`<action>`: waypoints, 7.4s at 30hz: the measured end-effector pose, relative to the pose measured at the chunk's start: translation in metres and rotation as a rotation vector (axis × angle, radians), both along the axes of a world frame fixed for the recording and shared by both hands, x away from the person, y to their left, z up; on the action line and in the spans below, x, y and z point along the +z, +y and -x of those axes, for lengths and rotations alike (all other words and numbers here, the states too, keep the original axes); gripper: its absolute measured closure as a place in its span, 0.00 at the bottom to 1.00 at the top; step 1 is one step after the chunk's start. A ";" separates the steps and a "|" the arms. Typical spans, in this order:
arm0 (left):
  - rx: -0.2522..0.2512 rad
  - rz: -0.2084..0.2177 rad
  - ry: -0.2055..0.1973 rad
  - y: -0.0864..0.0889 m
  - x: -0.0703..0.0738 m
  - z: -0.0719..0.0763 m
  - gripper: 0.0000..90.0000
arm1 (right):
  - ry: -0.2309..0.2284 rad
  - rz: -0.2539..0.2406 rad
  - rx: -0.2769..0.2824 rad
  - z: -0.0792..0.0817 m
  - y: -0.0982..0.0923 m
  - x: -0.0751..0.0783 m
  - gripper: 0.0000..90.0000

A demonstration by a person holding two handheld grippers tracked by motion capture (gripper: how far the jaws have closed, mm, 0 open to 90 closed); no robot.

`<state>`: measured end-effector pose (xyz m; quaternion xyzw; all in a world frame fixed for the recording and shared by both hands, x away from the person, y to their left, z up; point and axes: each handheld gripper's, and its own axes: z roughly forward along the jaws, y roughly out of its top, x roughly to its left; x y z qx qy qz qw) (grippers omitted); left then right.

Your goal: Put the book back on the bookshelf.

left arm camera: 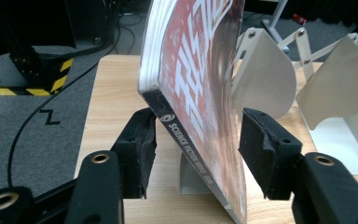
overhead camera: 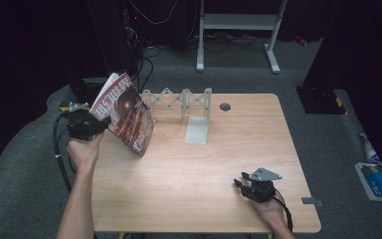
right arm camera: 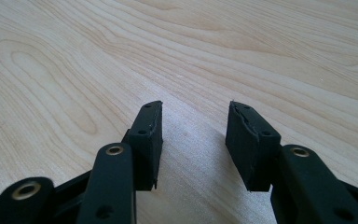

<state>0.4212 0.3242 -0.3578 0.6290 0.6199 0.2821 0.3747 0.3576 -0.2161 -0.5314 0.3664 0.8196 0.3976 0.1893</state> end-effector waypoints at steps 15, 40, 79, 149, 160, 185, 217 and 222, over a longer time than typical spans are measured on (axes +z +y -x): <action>-0.010 0.017 -0.042 0.001 0.009 0.016 0.49 | 0.001 0.000 0.002 0.000 0.000 0.000 0.61; -0.058 -0.015 -0.108 -0.007 0.010 0.042 0.48 | 0.001 -0.002 0.004 0.000 0.000 0.000 0.61; -0.193 -0.003 -0.130 -0.039 0.013 0.054 0.48 | 0.000 -0.002 0.004 0.000 0.000 0.000 0.60; -0.352 0.057 -0.113 -0.102 -0.002 0.044 0.48 | 0.005 -0.006 0.000 0.000 0.000 0.000 0.60; -0.371 0.067 -0.113 -0.112 -0.003 0.042 0.48 | 0.007 -0.009 -0.002 0.000 0.000 0.000 0.60; -0.414 0.077 -0.109 -0.130 -0.005 0.038 0.48 | 0.008 -0.016 -0.002 0.000 -0.001 0.000 0.60; -0.466 0.124 -0.103 -0.155 -0.014 0.035 0.49 | 0.011 -0.020 -0.001 0.000 -0.001 0.000 0.59; -0.475 0.125 -0.095 -0.159 -0.018 0.034 0.49 | 0.011 -0.020 -0.002 0.000 -0.001 0.000 0.59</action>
